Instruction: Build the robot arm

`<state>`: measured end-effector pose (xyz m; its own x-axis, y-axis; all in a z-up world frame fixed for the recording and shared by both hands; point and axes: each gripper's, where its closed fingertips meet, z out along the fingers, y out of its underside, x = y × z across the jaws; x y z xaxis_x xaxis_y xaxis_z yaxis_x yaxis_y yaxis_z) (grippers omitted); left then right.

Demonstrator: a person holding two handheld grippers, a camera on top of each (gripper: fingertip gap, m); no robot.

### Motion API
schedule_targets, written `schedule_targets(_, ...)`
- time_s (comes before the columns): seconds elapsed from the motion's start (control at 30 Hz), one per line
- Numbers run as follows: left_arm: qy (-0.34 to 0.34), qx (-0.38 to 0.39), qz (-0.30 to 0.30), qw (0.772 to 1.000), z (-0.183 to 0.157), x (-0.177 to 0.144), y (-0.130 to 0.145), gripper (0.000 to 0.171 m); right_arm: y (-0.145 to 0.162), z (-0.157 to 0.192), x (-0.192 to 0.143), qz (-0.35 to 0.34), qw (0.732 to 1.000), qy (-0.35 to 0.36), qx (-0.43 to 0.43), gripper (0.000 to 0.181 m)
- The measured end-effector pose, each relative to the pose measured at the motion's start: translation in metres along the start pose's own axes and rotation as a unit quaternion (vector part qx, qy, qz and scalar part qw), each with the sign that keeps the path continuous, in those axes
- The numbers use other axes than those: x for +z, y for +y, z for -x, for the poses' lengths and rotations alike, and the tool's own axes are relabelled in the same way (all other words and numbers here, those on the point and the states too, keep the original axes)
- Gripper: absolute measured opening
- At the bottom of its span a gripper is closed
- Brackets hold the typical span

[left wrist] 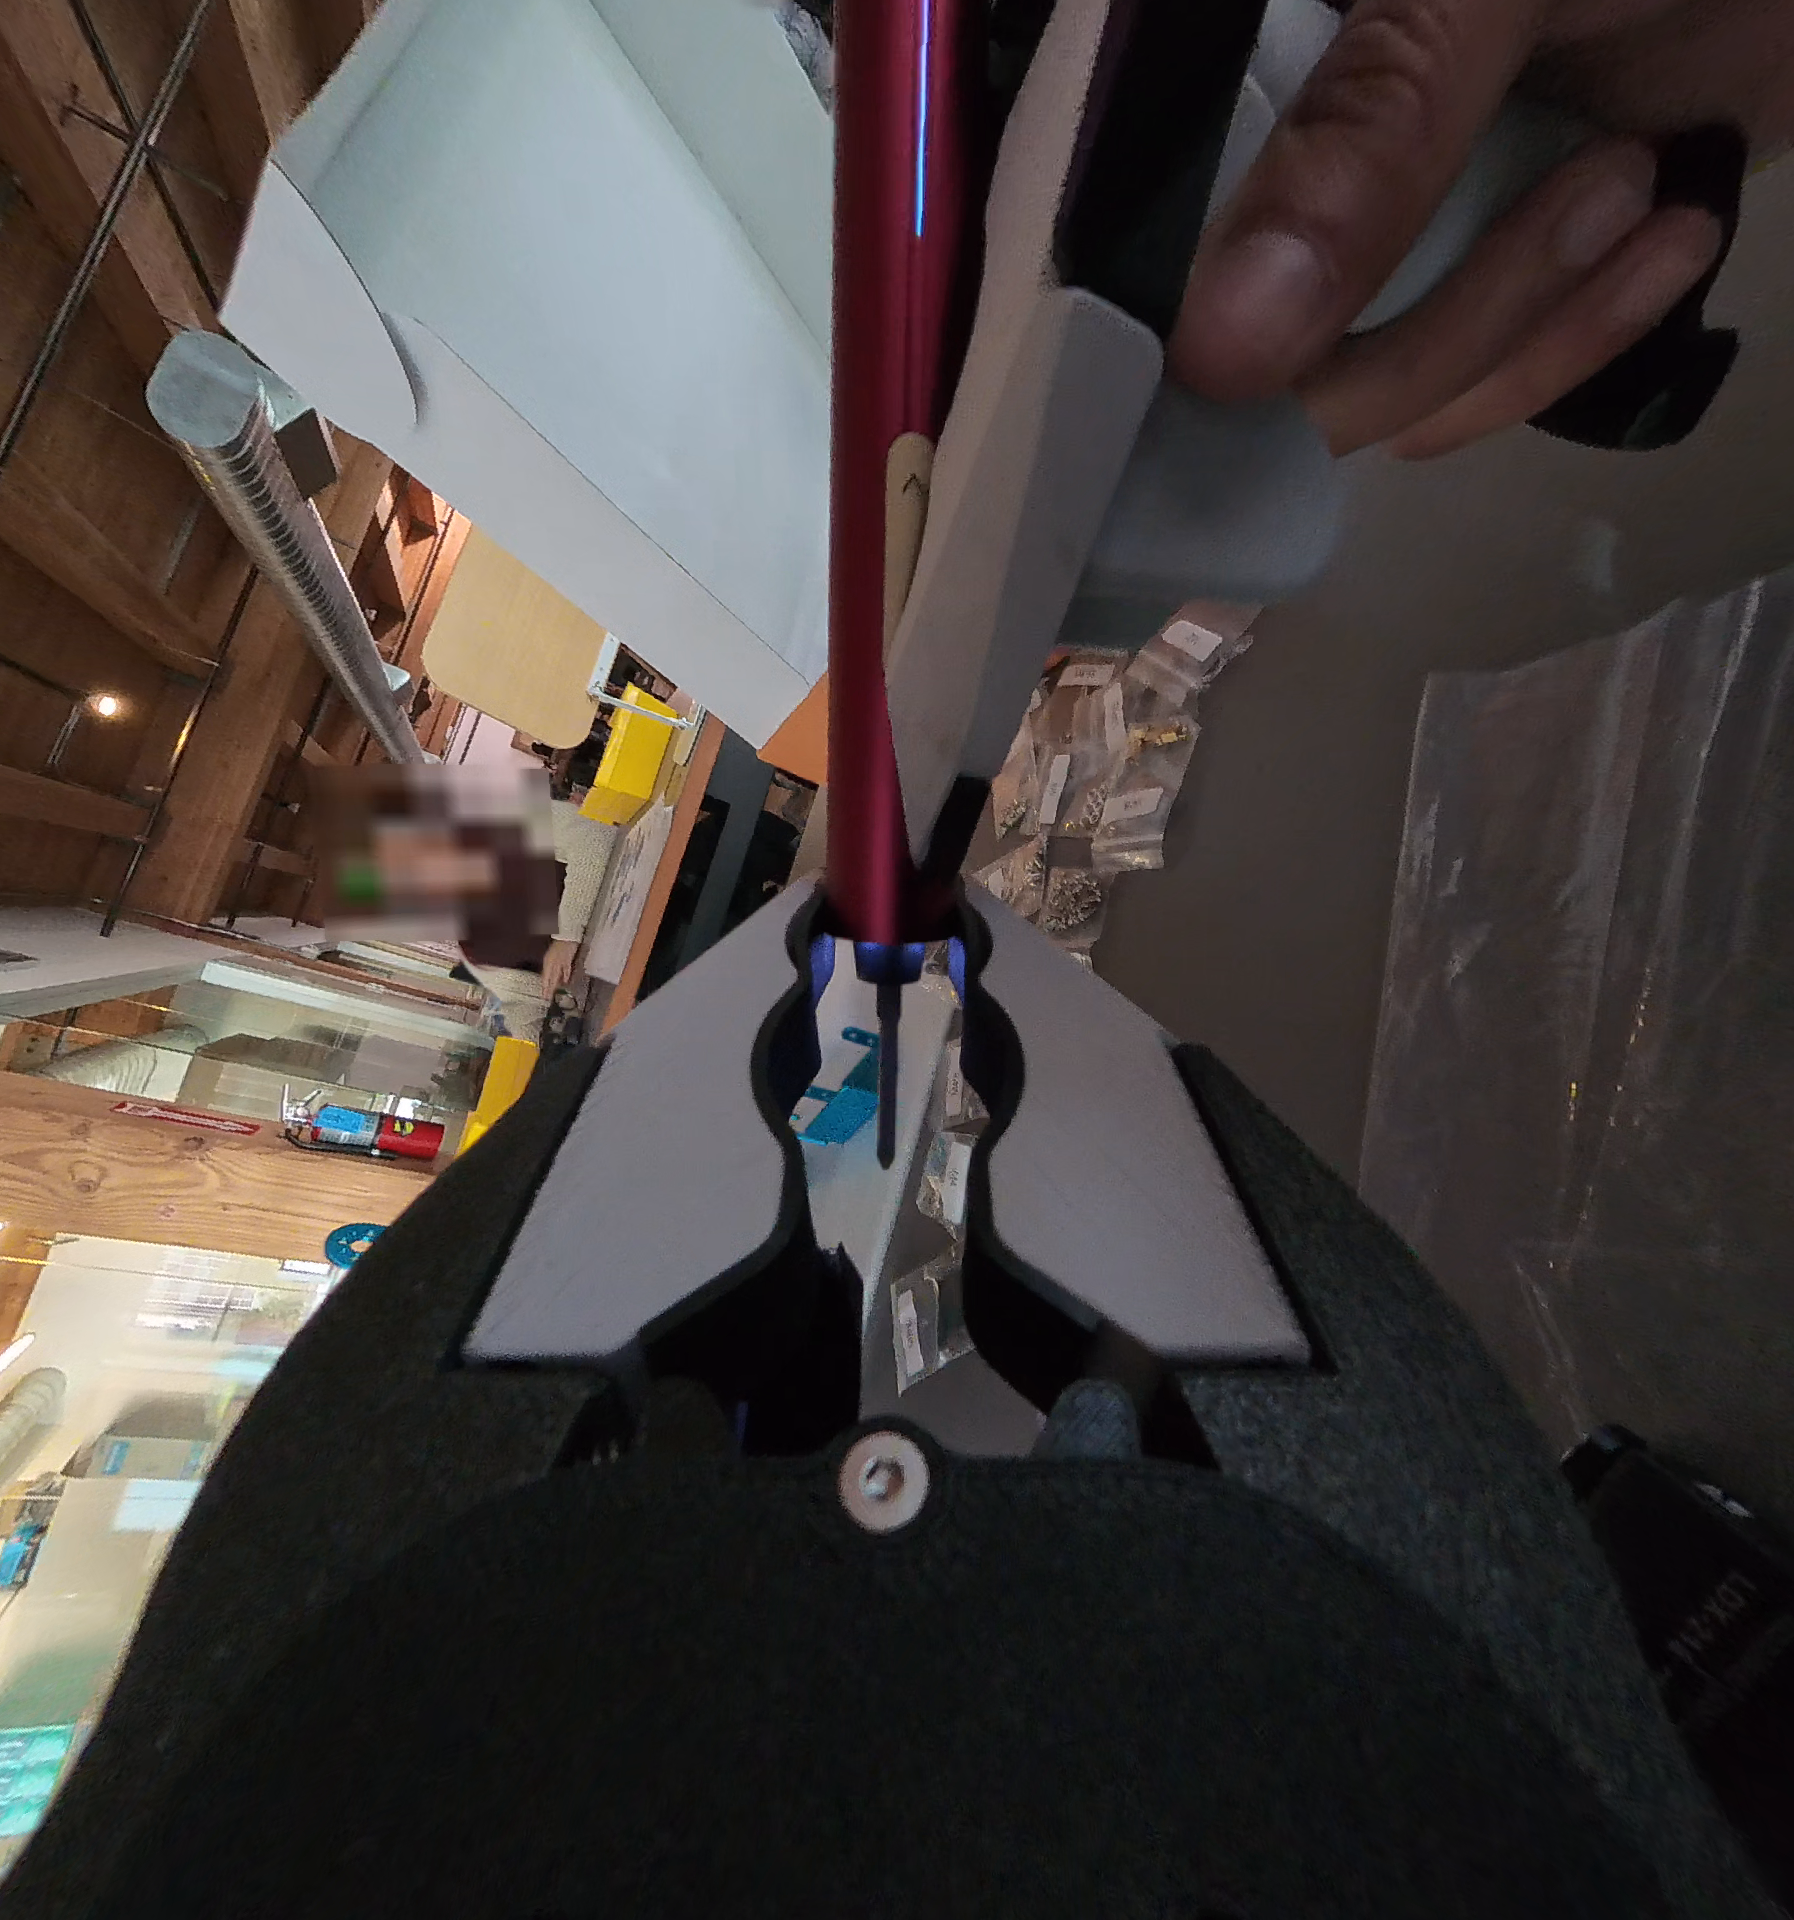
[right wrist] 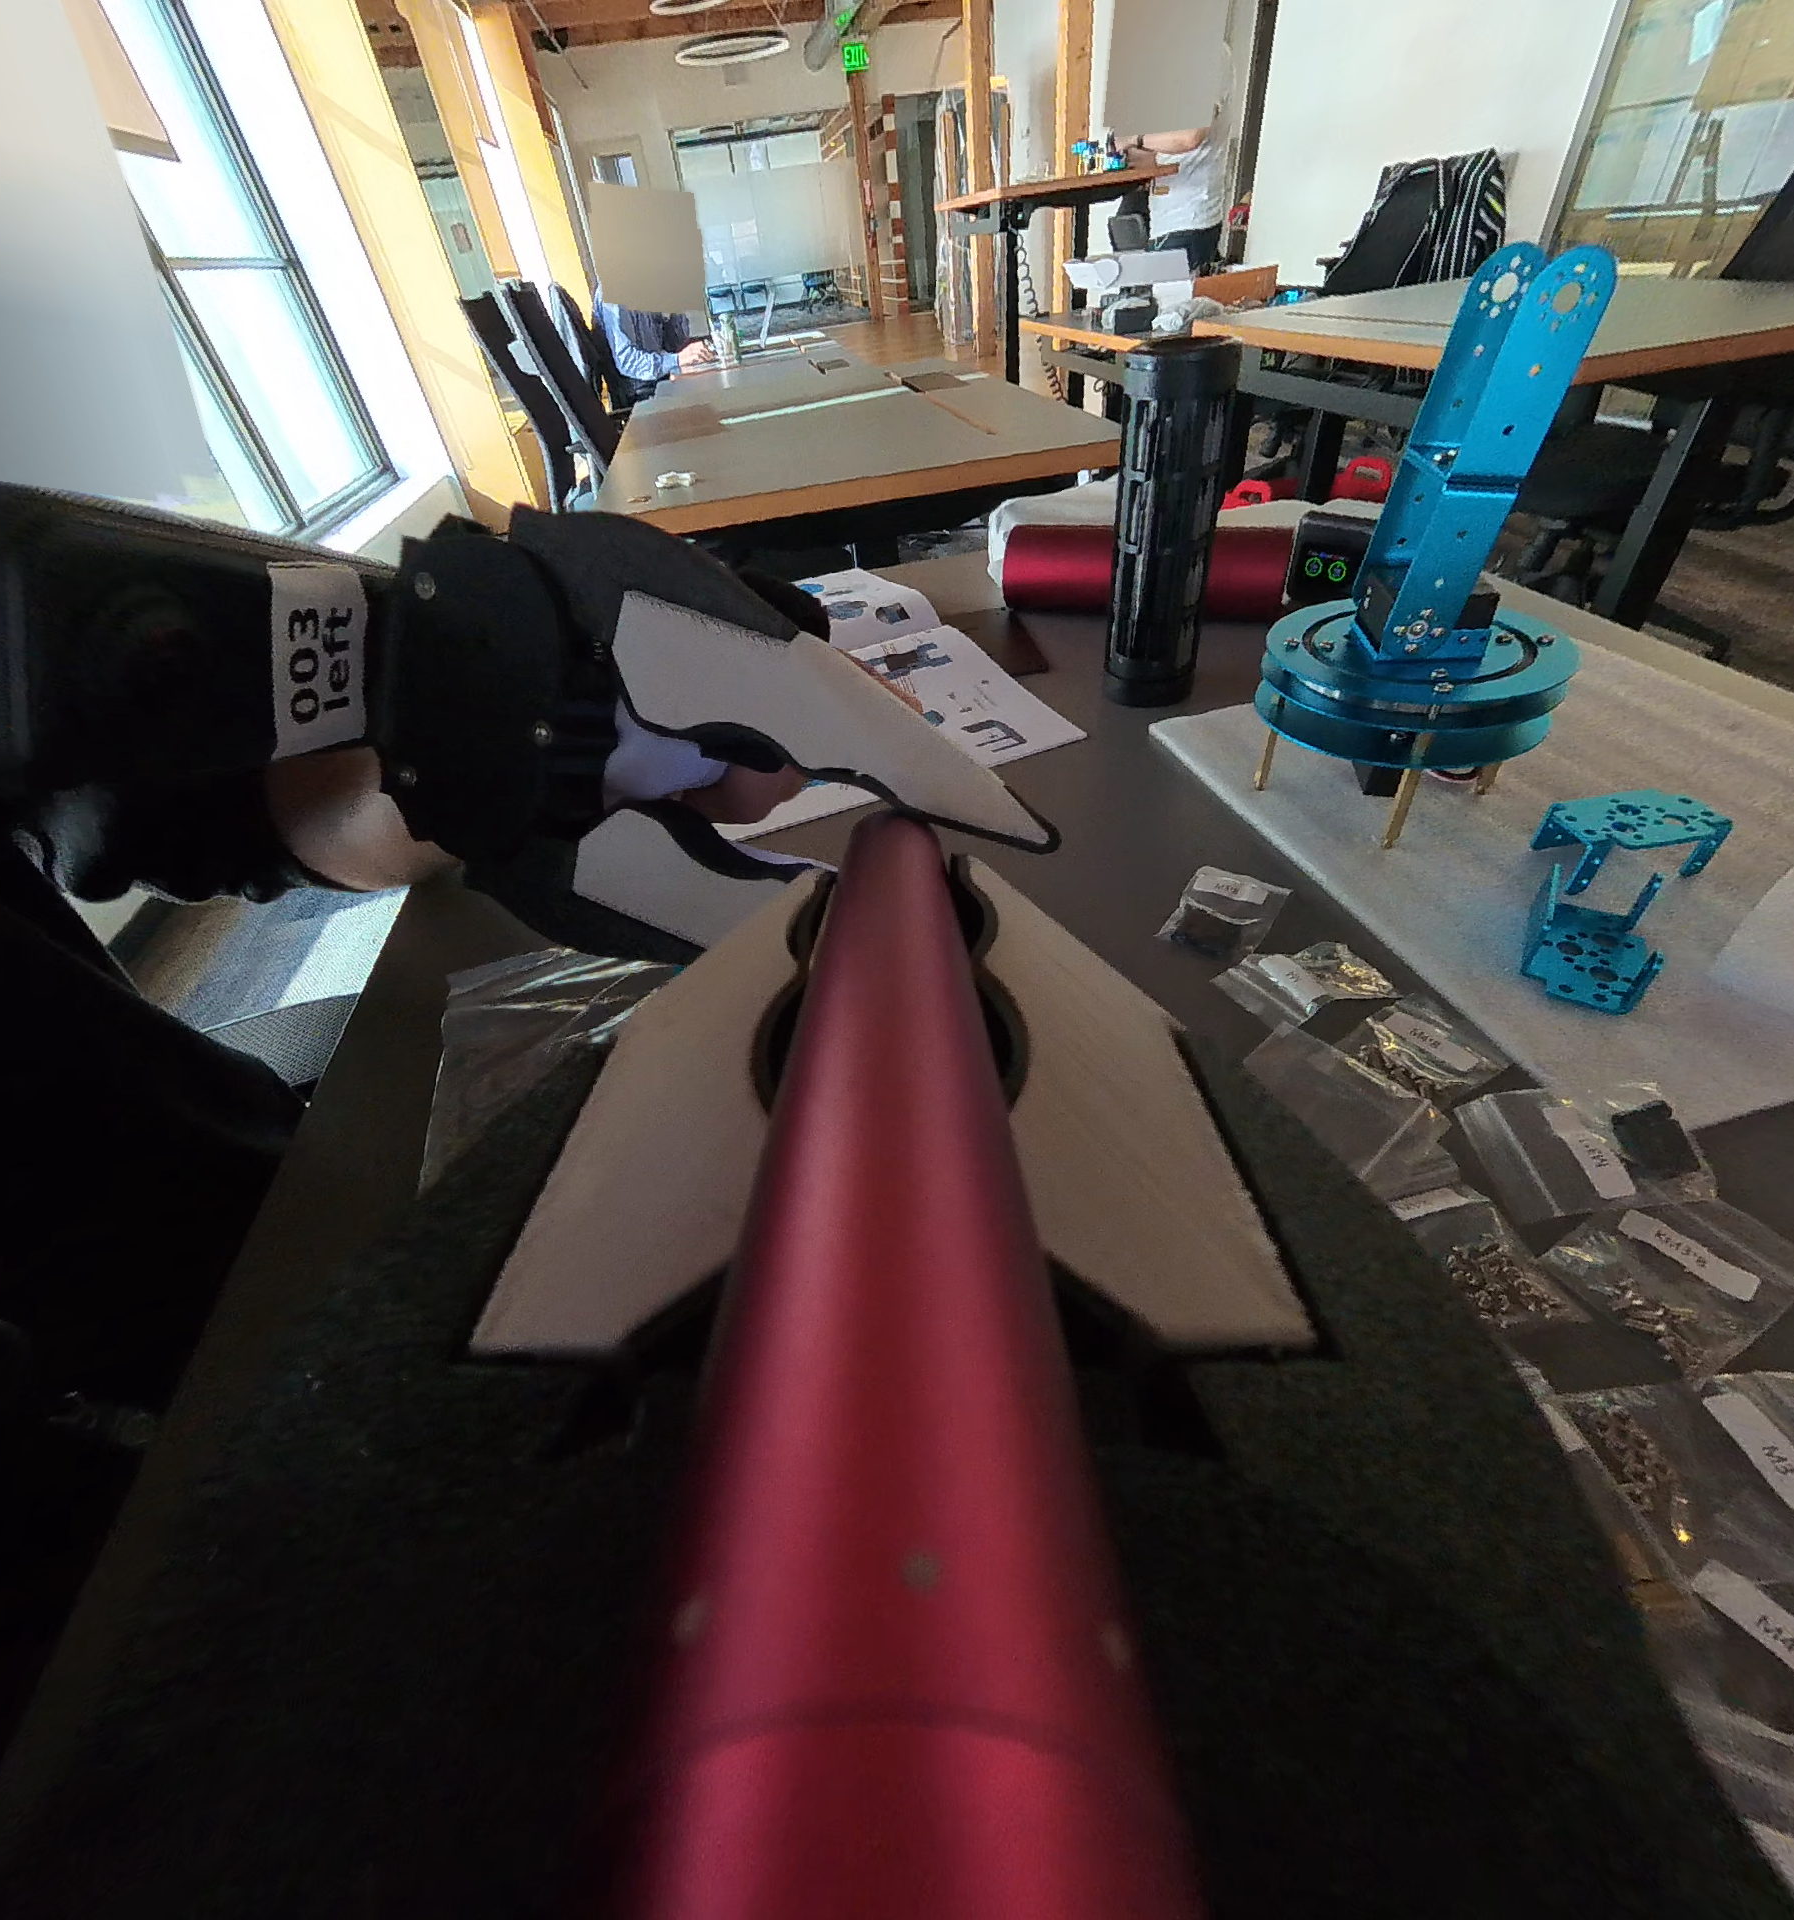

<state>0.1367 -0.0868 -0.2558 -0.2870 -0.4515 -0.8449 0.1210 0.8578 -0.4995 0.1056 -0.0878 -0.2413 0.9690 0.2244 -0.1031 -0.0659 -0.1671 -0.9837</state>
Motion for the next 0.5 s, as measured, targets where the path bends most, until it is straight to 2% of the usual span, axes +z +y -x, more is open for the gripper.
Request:
schedule_targets(0.17,-0.040,0.033,-0.007,0.999,0.0034,-0.0022,-0.0049,0.020,-0.0025,0.0034,-0.0029,-0.015,1.000,-0.001,-0.017,0.023)
schedule_targets(0.5,-0.021,0.017,-0.012,1.000,-0.0039,-0.0022,-0.0004,0.020,0.0036,0.0028,-0.0007,-0.004,1.000,-0.011,0.003,0.024)
